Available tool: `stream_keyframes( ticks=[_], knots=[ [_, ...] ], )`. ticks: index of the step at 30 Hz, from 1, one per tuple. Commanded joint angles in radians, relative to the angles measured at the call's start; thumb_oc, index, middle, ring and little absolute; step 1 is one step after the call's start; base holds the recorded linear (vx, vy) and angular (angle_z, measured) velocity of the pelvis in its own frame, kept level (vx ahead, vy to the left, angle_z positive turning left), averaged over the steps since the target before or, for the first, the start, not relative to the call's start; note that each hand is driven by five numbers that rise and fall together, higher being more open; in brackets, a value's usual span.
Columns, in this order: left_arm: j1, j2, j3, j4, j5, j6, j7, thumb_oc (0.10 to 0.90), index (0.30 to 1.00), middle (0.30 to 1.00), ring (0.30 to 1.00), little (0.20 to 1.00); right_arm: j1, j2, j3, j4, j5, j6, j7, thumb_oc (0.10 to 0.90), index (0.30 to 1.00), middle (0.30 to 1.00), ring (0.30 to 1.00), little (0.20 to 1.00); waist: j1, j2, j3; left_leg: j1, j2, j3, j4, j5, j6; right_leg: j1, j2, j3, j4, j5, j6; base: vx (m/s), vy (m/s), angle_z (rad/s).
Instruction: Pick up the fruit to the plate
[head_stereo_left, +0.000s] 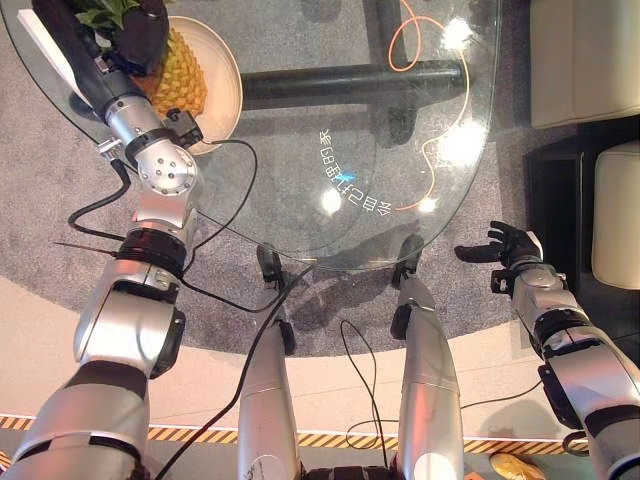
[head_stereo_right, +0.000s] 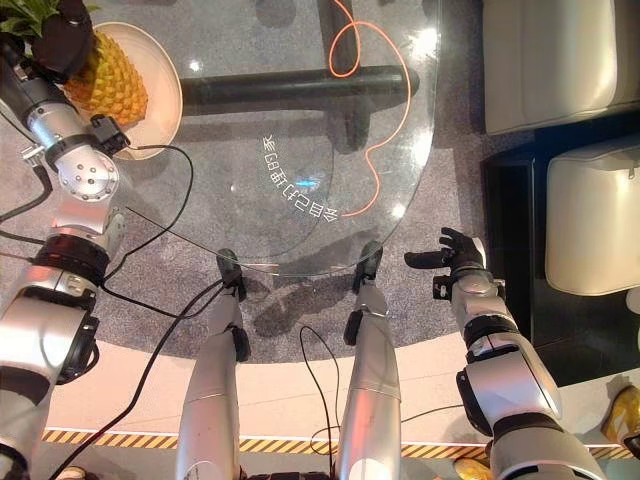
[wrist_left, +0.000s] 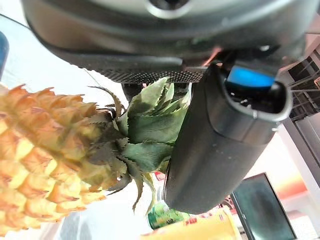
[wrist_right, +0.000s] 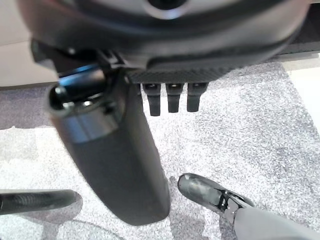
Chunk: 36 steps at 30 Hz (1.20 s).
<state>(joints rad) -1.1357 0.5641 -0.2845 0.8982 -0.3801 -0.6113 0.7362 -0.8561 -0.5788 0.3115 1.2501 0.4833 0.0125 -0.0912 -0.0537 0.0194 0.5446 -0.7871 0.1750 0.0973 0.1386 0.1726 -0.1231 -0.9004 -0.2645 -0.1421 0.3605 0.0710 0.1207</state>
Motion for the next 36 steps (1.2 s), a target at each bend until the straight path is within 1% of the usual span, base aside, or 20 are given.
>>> stream_keyframes(
  ticks=[1,4,6,16,17,28,36],
  knots=[
    [-0.060,0.064,0.082,-0.085,-0.002,-0.138,-0.008,0.660,0.780,0.780,0.780,0.760,0.025,-0.018,-0.023,0.046,0.026,-0.001,-0.036,0.800,0.900,0.900,0.900,0.900,0.036,-0.027,-0.025,-0.033,0.007,-0.040,0.121,-0.106,-0.041,0.068,0.006,-0.041,-0.049,-0.031,0.042,0.00,0.000,0.00],
    [-0.037,0.056,0.091,-0.096,0.006,-0.149,-0.019,0.676,0.794,0.794,0.794,0.776,0.028,-0.013,-0.025,0.047,0.027,0.005,-0.041,0.800,0.900,0.900,0.900,0.900,0.039,-0.028,-0.025,-0.026,0.008,-0.038,0.115,-0.105,-0.041,0.075,0.005,-0.045,-0.053,-0.029,0.044,-0.02,-0.005,0.04],
    [-0.023,0.048,0.093,-0.106,0.009,-0.153,-0.029,0.701,0.815,0.815,0.815,0.801,0.029,-0.013,-0.030,0.057,0.033,0.011,-0.042,0.800,0.900,0.900,0.900,0.900,0.043,-0.028,-0.025,-0.020,0.007,-0.039,0.115,-0.107,-0.041,0.083,0.004,-0.047,-0.055,-0.031,0.044,0.00,0.000,0.00],
    [0.049,0.026,0.115,-0.152,-0.024,-0.149,-0.072,0.745,0.853,0.853,0.853,0.845,0.059,-0.015,-0.063,0.090,0.034,0.012,-0.038,0.800,0.900,0.900,0.900,0.900,0.058,-0.027,-0.025,0.012,0.008,-0.042,0.121,-0.119,-0.037,0.120,-0.006,-0.057,-0.055,-0.037,0.049,0.00,-0.001,0.00],
    [0.056,0.023,0.117,-0.151,-0.023,-0.152,-0.077,0.800,0.900,0.900,0.900,0.900,0.059,-0.016,-0.065,0.091,0.034,0.018,-0.039,0.800,0.900,0.900,0.900,0.900,0.059,-0.028,-0.025,0.016,0.008,-0.042,0.122,-0.119,-0.037,0.125,-0.007,-0.058,-0.057,-0.038,0.049,0.00,0.000,0.00],
    [0.125,0.014,0.138,-0.165,-0.035,-0.144,-0.107,0.800,0.900,0.900,0.900,0.900,0.088,-0.020,-0.088,0.103,0.034,0.034,-0.028,0.800,0.900,0.900,0.900,0.900,0.071,-0.037,-0.025,0.084,0.013,-0.036,0.099,-0.119,-0.037,0.200,-0.014,-0.069,-0.087,-0.035,0.059,0.00,0.000,0.00],
    [0.170,0.017,0.144,-0.169,-0.055,-0.133,-0.159,0.800,0.900,0.900,0.900,0.900,0.128,-0.016,-0.112,0.117,0.032,0.055,-0.018,0.800,0.900,0.900,0.900,0.900,0.079,-0.048,-0.025,0.169,0.016,-0.023,0.063,-0.115,-0.038,0.289,-0.020,-0.074,-0.130,-0.025,0.071,0.00,0.002,0.00]
  ],
)
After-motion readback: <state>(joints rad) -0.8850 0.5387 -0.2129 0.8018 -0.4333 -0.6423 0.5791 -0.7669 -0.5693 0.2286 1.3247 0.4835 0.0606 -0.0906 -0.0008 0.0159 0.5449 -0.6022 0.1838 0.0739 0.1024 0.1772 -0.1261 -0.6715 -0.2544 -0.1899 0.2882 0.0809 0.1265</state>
